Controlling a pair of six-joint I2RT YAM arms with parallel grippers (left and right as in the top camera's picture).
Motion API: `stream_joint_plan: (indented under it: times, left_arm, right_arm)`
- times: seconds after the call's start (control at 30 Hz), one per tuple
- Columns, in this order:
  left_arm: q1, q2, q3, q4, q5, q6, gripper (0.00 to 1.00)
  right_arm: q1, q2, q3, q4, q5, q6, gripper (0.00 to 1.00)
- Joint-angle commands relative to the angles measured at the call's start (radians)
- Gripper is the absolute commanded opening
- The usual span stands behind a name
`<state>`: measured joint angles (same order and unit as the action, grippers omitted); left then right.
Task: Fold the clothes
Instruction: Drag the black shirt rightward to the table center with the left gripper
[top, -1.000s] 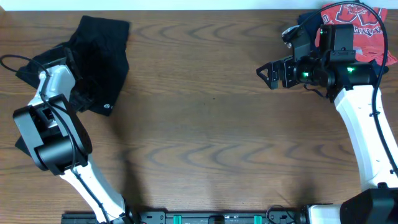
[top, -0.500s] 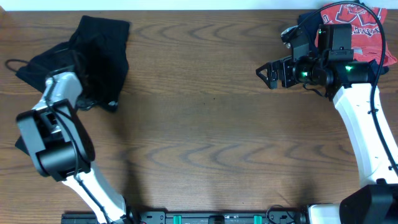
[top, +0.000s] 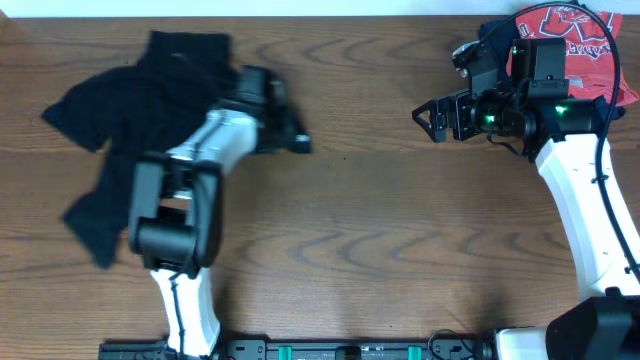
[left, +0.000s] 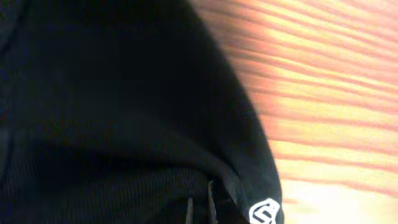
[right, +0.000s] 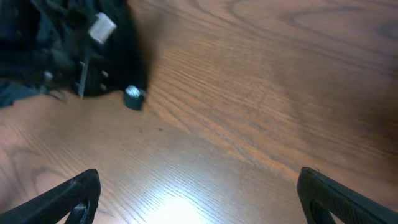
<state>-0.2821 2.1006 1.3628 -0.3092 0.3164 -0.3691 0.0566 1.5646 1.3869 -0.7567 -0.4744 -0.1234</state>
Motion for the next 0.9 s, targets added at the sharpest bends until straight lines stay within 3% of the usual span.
stream_joint_plan:
  times: [0.0, 0.23, 0.27, 0.37, 0.43, 0.5, 0.53, 0.7, 0.87]
  left_arm:
    - [-0.116, 0.054, -0.006, 0.05, 0.073, -0.106, 0.06]
    - [-0.246, 0.053, 0.09, 0.09, 0.076, -0.123, 0.08]
    - [-0.246, 0.05, 0.101, 0.08, 0.077, -0.124, 0.17]
    - [-0.229, 0.026, 0.11, 0.055, 0.077, -0.124, 0.74]
    - [-0.209, 0.0, 0.11, 0.031, 0.077, -0.124, 0.88]
    - [-0.183, -0.04, 0.109, 0.003, 0.076, -0.122, 0.96]
    - [-0.169, -0.061, 0.109, -0.013, 0.077, -0.122, 0.99]
    - [-0.059, -0.213, 0.109, -0.154, 0.078, -0.093, 0.98]
    - [0.044, -0.371, 0.109, -0.34, 0.084, 0.006, 0.98]
  right_arm:
    - [0.005, 0.011, 0.018, -0.011, 0.106, 0.081, 0.99]
    - [-0.019, 0.011, 0.018, -0.029, 0.13, 0.124, 0.99]
    - [-0.024, 0.011, 0.018, -0.029, 0.13, 0.129, 0.99]
    - [-0.039, 0.011, 0.018, -0.033, 0.126, 0.131, 0.99]
    - [-0.043, 0.011, 0.018, -0.037, 0.127, 0.131, 0.99]
    - [-0.043, 0.011, 0.018, -0.038, 0.127, 0.13, 0.99]
    - [-0.043, 0.011, 0.018, -0.037, 0.127, 0.131, 0.99]
    - [-0.033, 0.037, 0.018, -0.046, 0.126, 0.131, 0.98]
    - [0.008, 0.118, 0.018, -0.048, 0.126, 0.132, 0.96]
